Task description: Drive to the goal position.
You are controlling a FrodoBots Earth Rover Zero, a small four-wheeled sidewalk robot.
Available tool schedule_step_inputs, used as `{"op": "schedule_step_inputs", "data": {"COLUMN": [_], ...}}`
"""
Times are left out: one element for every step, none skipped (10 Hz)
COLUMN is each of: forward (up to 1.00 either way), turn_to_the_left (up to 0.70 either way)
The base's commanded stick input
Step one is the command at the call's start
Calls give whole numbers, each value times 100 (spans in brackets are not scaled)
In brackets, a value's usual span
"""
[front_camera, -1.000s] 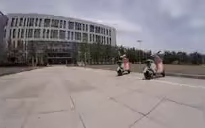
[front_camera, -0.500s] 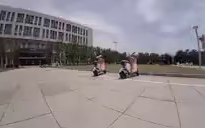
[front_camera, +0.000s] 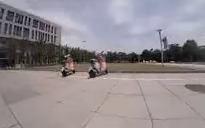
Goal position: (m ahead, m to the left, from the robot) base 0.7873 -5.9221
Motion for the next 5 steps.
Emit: {"op": "schedule_step_inputs", "data": {"forward": [0,0,0,0,0], "turn_to_the_left": [-100,-100,-100,-100,-100]}}
